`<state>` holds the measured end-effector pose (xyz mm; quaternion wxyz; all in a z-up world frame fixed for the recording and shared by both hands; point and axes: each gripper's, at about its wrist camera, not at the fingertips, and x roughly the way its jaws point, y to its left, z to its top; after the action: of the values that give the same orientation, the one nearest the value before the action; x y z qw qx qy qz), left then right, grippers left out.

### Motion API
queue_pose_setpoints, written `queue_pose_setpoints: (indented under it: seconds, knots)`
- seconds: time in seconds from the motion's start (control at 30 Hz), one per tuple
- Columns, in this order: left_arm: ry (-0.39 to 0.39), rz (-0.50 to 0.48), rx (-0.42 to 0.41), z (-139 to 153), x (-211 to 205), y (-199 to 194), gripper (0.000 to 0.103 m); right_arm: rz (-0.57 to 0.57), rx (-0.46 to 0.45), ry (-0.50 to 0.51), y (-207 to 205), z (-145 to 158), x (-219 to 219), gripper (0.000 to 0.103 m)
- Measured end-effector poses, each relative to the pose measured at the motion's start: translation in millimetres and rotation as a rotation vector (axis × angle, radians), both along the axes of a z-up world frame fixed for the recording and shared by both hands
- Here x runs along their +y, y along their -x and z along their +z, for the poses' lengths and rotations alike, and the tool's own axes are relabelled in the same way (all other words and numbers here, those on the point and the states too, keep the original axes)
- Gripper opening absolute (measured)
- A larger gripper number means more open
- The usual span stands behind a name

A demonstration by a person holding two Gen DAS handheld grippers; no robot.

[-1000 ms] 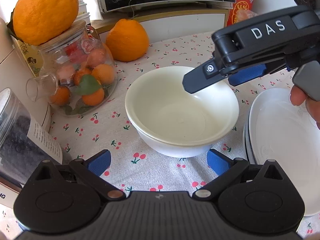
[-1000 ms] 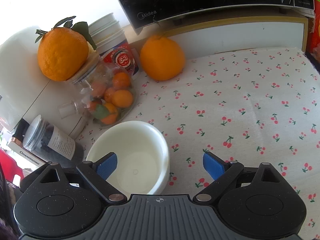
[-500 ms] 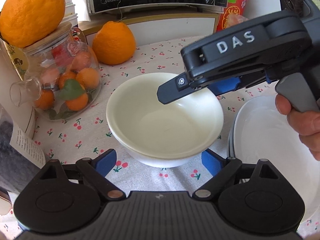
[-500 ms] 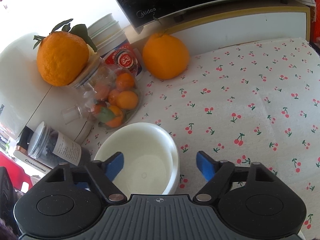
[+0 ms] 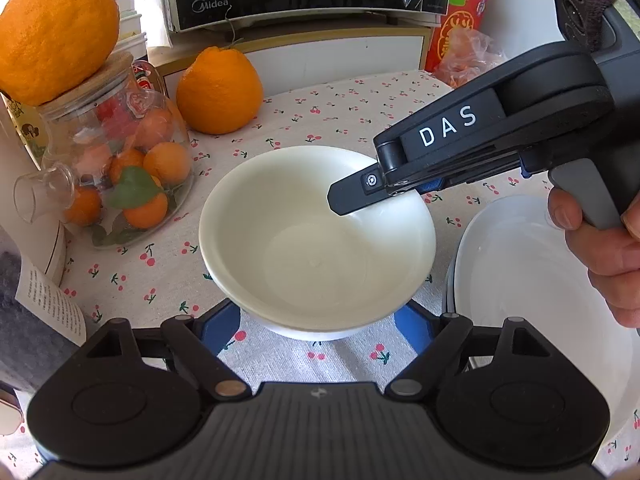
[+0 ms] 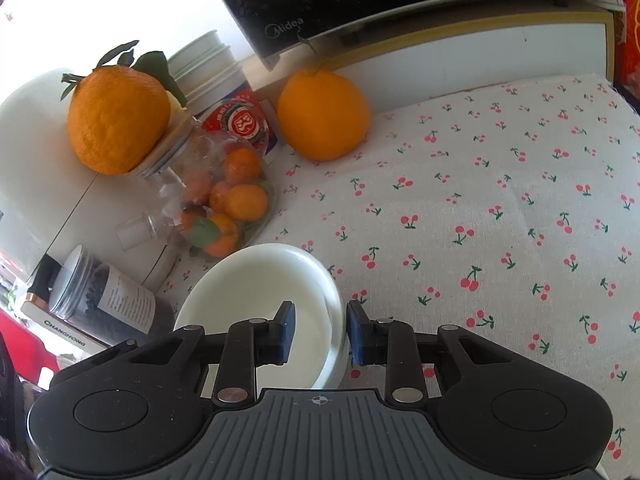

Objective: Organize plates and bowls

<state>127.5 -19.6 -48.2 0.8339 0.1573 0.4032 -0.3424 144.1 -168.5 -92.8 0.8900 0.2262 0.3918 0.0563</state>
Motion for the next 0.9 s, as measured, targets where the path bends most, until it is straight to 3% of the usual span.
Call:
queue_pose_setpoints:
  seconds: [0.5, 0.67, 0.9]
  knots:
    - [0.074, -0.016, -0.035, 34, 9, 16, 0.081, 0.009, -0.059, 0.019, 25, 29, -4, 0.027]
    - [0.082, -0.016, -0.046, 42, 7, 23, 0.081, 0.011, -0.079, -0.012, 38, 40, -9, 0.027]
    - [0.079, -0.048, -0.054, 52, 2, 43, 0.082, 0.027, -0.089, 0.025, 63, 51, -8, 0.028]
